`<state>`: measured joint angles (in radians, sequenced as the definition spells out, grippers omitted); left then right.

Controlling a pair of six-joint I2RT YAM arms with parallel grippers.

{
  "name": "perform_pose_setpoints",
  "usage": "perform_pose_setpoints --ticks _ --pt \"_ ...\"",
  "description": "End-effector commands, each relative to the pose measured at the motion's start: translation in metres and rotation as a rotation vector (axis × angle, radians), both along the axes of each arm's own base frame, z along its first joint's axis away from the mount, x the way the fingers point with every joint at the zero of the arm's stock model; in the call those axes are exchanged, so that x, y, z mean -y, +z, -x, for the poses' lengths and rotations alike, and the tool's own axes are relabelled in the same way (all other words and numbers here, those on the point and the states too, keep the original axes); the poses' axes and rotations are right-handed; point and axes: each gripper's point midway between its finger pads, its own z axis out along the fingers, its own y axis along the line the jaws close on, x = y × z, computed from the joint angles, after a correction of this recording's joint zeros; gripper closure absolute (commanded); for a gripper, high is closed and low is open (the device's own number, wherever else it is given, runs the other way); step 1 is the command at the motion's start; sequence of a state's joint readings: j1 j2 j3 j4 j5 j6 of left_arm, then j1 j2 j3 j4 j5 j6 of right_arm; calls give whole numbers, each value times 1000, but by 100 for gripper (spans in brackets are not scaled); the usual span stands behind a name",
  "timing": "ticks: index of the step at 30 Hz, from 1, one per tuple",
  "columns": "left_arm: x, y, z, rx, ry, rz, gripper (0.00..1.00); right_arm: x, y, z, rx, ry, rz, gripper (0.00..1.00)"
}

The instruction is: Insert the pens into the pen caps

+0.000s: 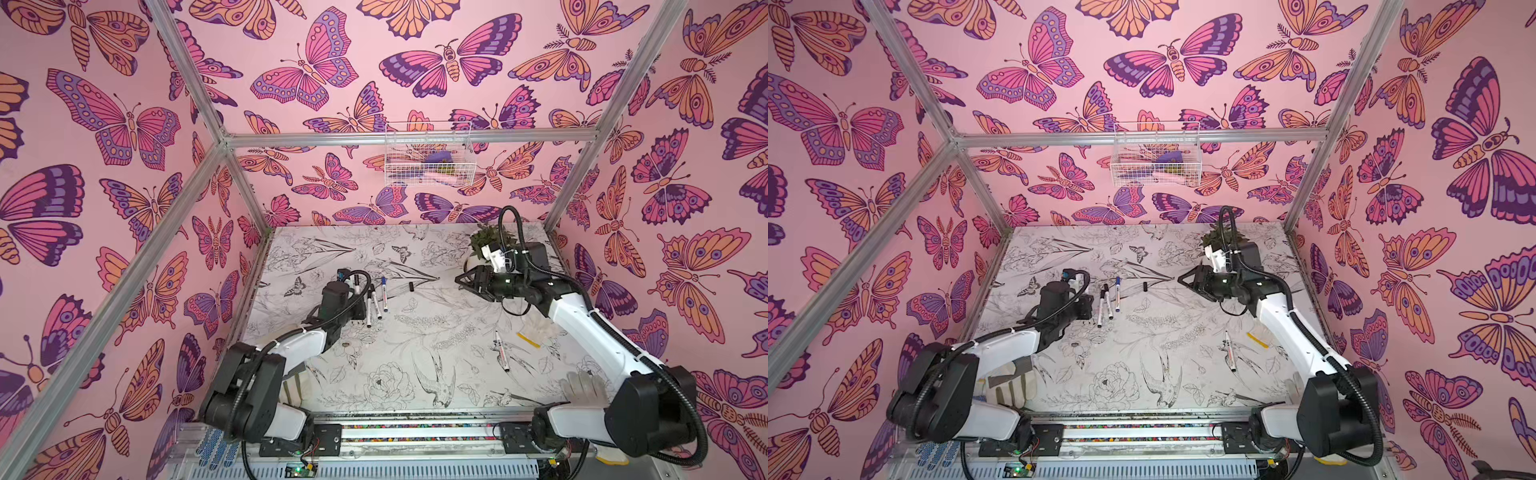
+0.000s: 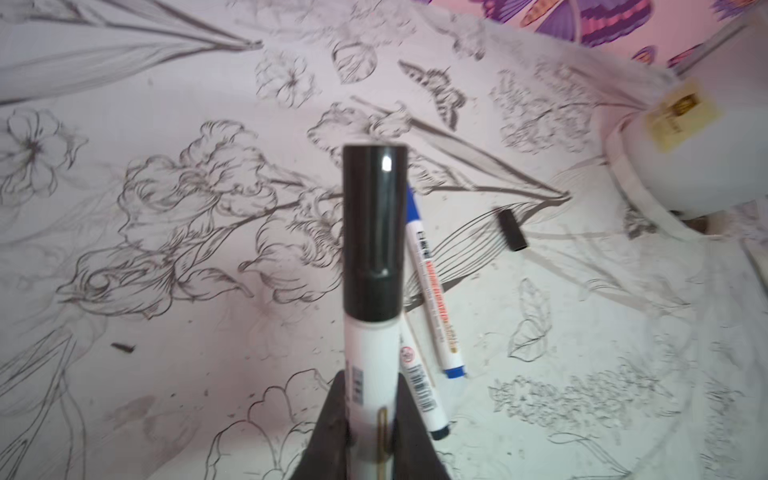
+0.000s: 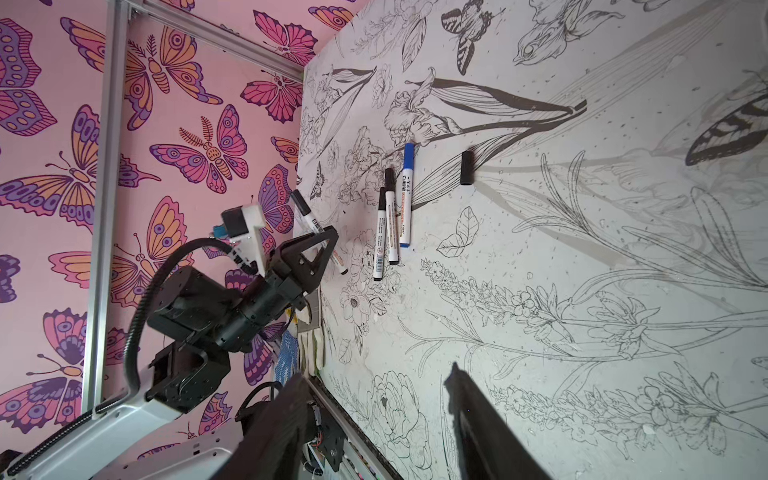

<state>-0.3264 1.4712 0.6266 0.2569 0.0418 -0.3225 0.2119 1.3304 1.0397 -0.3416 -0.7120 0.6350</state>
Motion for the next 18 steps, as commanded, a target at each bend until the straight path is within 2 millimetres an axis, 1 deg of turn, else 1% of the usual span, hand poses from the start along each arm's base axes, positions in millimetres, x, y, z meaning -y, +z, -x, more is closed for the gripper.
perform_pose_setpoints --ticks 1,3,6,9,10,12,17,18 --pt "-8 -23 4 -112 8 -76 100 4 -5 0 10 -1 33 44" --pt "-7 -35 4 -159 -7 -94 100 5 -8 2 3 2 43 44" --pt "-5 -48 4 -206 -12 -97 100 5 -10 4 -5 6 49 44" --pt "-5 -55 4 -231 -3 -91 99 6 -12 5 -9 5 52 44" --pt "-3 -56 4 -234 -11 -89 94 6 -13 5 -11 5 54 44" --pt "-1 -56 4 -237 -13 -77 90 7 -15 5 -10 4 61 44" --pt "4 -50 2 -230 -33 -56 73 10 -24 6 -27 -12 83 44" --pt "5 -49 1 -226 -31 -54 68 11 -27 7 -37 -15 88 44"
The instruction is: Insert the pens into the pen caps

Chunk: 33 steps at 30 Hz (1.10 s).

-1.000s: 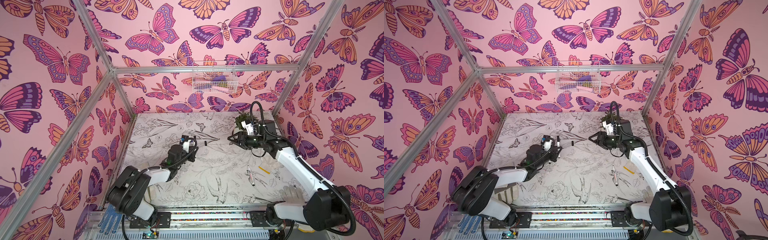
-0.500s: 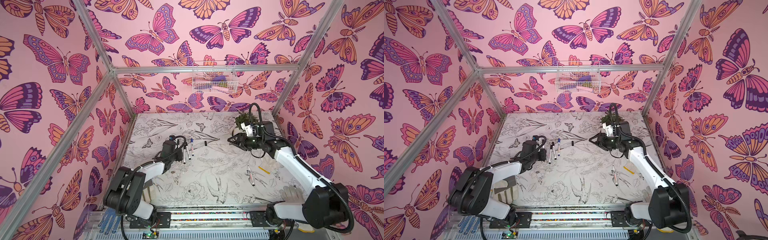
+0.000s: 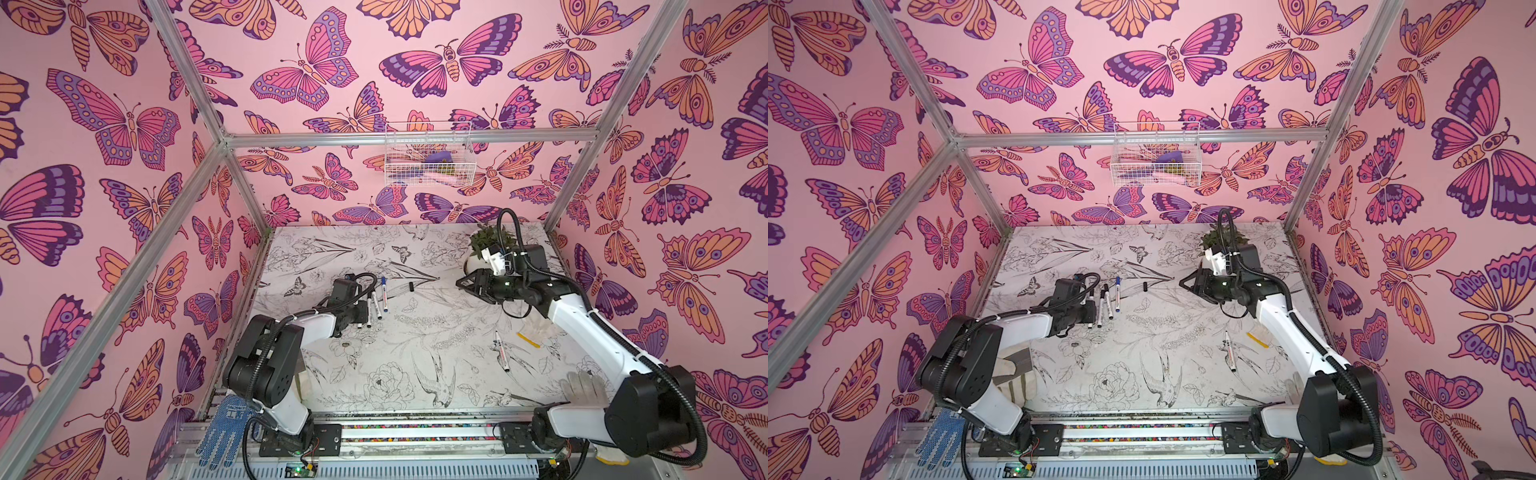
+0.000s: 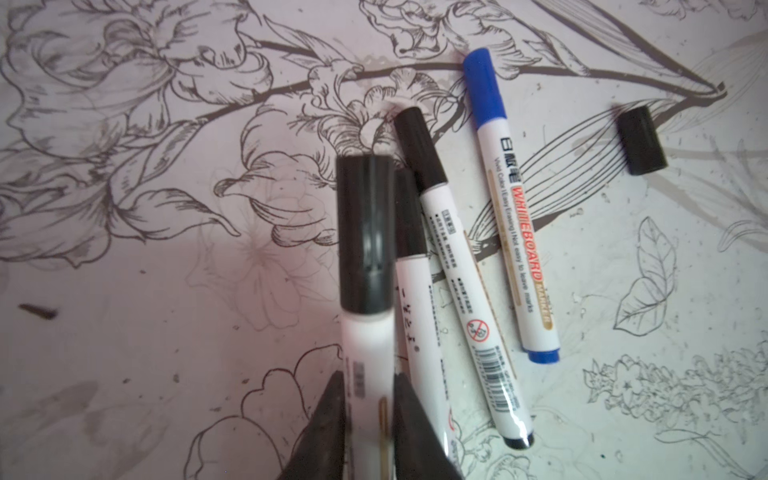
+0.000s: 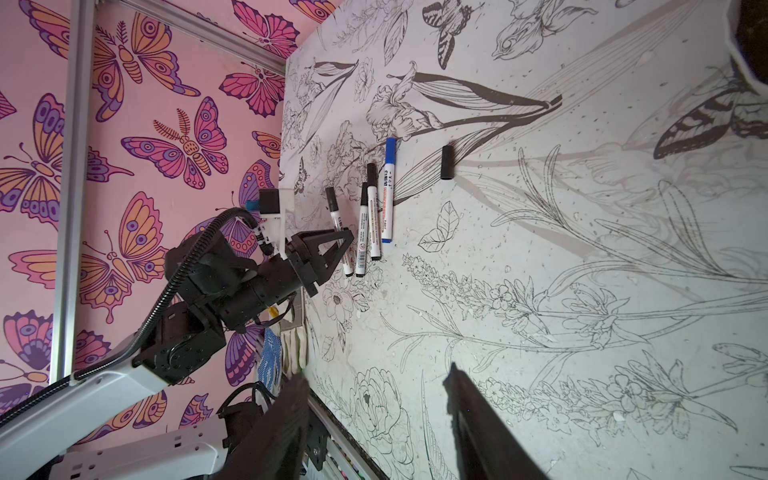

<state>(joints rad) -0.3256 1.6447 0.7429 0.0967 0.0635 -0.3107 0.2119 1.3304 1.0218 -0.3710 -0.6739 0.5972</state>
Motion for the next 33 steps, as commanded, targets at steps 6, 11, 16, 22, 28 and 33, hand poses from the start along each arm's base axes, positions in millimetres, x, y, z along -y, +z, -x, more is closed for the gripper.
perform_pose_setpoints --ticks 6,11,16,22,28,33 --pt "4 30 -8 55 0 37 48 49 -61 11 -160 -206 260 45" --pt "7 76 -19 177 21 53 39 116 -120 54 -346 -459 556 44" --pt "20 98 -26 185 35 141 32 139 -147 83 -421 -504 669 44" --pt "37 102 -31 179 25 167 31 143 -173 95 -492 -474 726 46" --pt "52 103 -27 186 -23 151 30 139 -188 91 -511 -446 720 53" --pt "71 103 -20 191 -113 149 29 132 -198 84 -520 -409 707 60"
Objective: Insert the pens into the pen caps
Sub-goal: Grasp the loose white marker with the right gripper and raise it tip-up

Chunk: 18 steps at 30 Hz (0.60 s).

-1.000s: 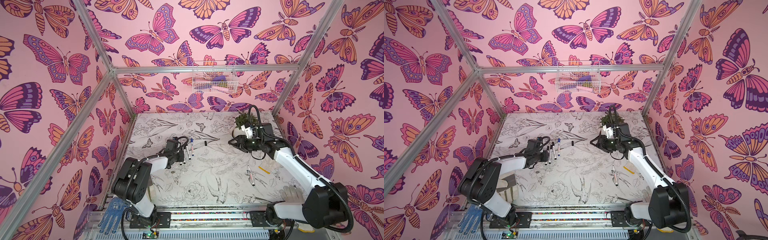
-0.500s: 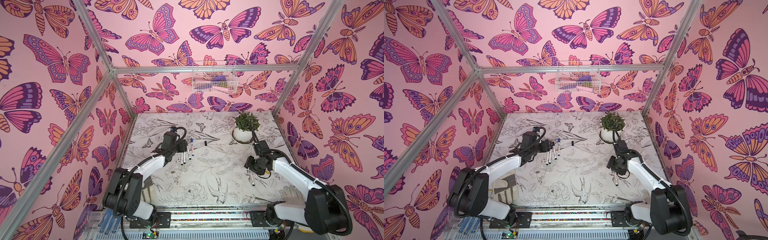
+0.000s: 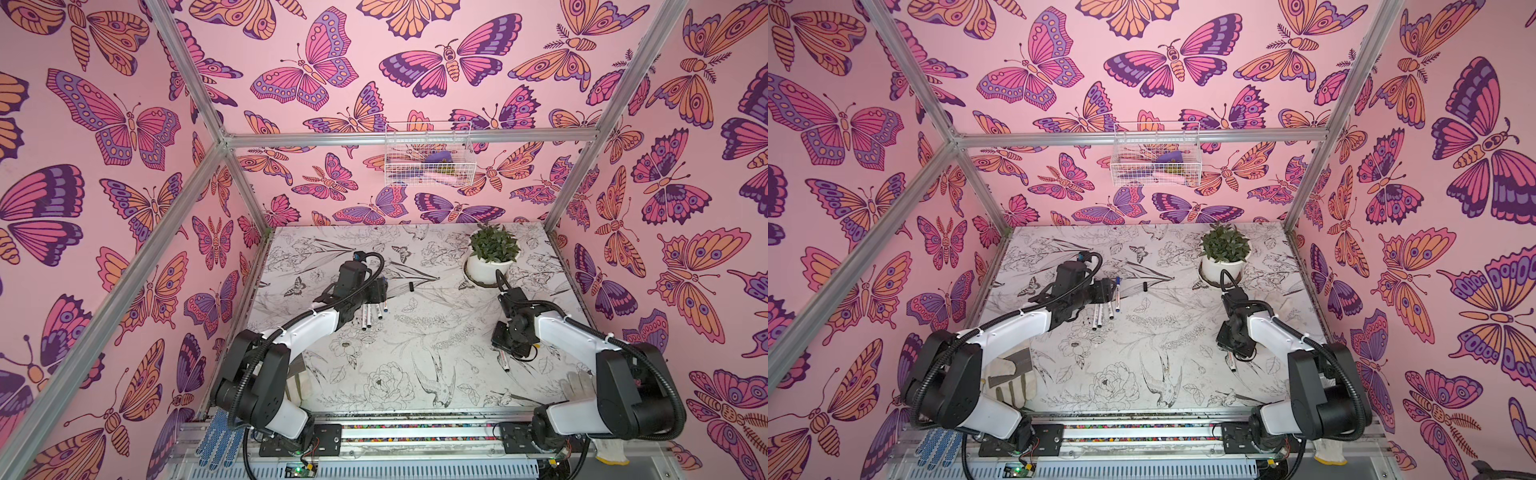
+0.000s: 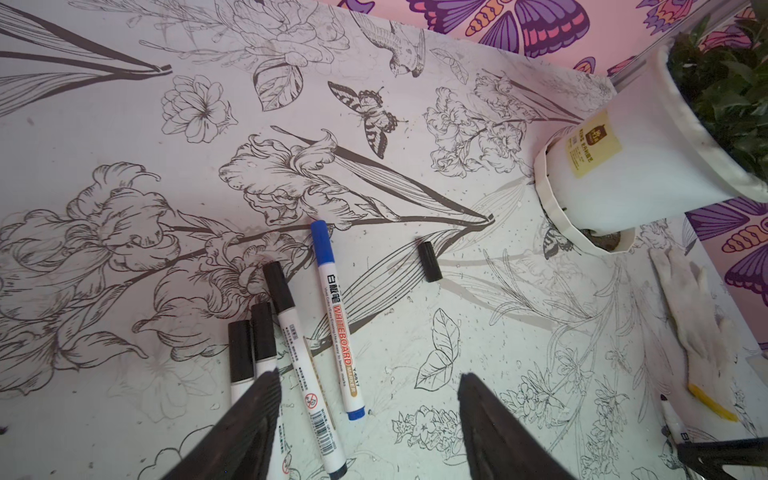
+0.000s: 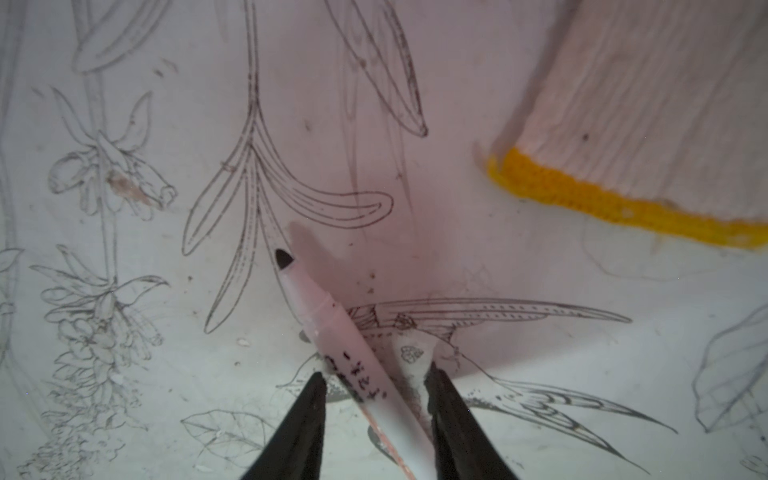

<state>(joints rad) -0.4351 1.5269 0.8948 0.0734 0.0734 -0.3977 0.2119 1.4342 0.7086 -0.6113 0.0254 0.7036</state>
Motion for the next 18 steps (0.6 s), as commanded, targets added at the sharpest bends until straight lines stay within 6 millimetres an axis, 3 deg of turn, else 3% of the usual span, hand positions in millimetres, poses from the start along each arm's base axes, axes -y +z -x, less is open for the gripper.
perform_pose_setpoints --ticks 1,5,8,13,18 --pt "15 1 4 -3 -78 -6 29 -3 -7 -7 0 12 -14 63" --pt "36 5 12 -8 -188 35 29 -12 -6 -12 20 22 -58 83" --pt "56 8 24 -4 -311 60 29 -22 7 -22 85 39 -113 93" --pt "94 15 52 -7 -530 122 29 -53 63 -54 319 119 -281 95" --pt "126 25 75 -32 -702 200 30 -95 137 -77 603 272 -427 96"
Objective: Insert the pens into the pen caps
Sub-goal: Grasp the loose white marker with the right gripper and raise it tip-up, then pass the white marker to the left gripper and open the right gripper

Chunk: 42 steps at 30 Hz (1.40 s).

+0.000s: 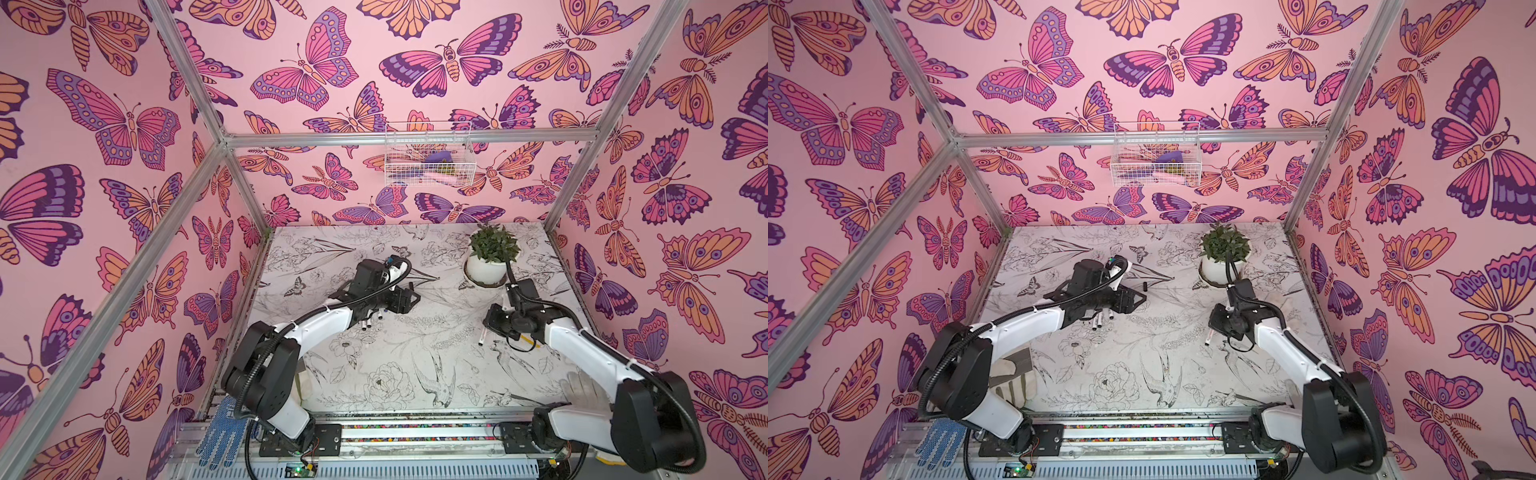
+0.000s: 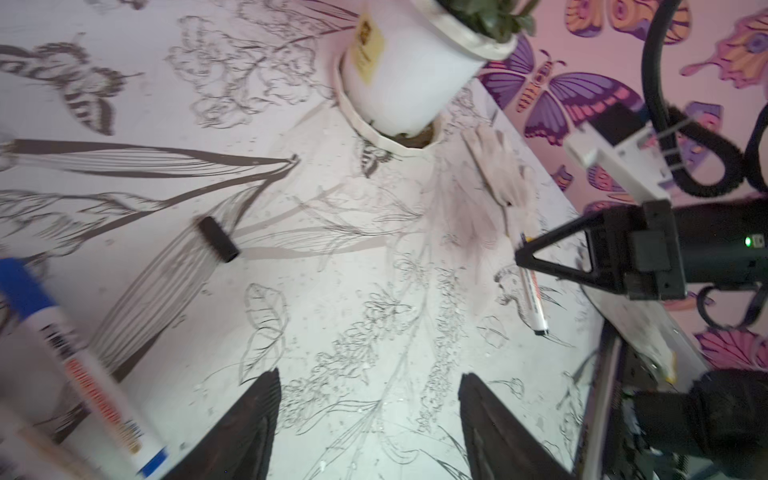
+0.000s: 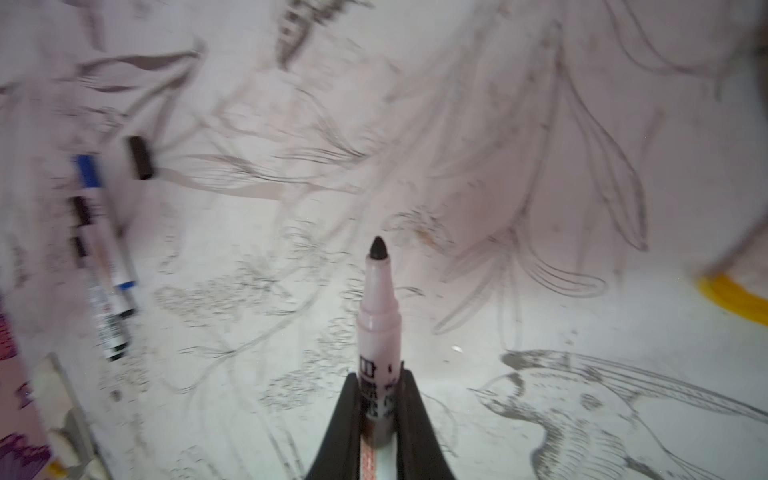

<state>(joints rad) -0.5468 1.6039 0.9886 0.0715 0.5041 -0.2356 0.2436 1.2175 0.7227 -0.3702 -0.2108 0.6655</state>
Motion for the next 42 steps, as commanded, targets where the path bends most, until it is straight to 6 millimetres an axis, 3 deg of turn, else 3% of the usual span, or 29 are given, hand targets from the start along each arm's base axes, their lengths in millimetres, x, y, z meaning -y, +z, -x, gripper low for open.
perform_pose_setpoints --ticks 1,5,10,16,27,36,42 --pt "25 7 24 -34 -179 59 30 -39 62 -22 239 132 -137 96" --pt "40 15 34 -38 -264 95 30 -70 96 -22 362 220 -217 97" --pt "53 21 43 -40 -328 100 30 -100 116 -21 412 305 -270 98" --pt "60 19 46 -55 -352 104 31 -117 125 -28 435 339 -283 98" --pt "72 24 34 -38 -352 110 39 -136 118 -29 431 403 -235 99" --pt "75 12 29 -61 -334 100 63 -144 135 -31 469 407 -307 100" --pt "75 8 24 -54 -300 102 95 -147 140 -36 476 383 -345 100"
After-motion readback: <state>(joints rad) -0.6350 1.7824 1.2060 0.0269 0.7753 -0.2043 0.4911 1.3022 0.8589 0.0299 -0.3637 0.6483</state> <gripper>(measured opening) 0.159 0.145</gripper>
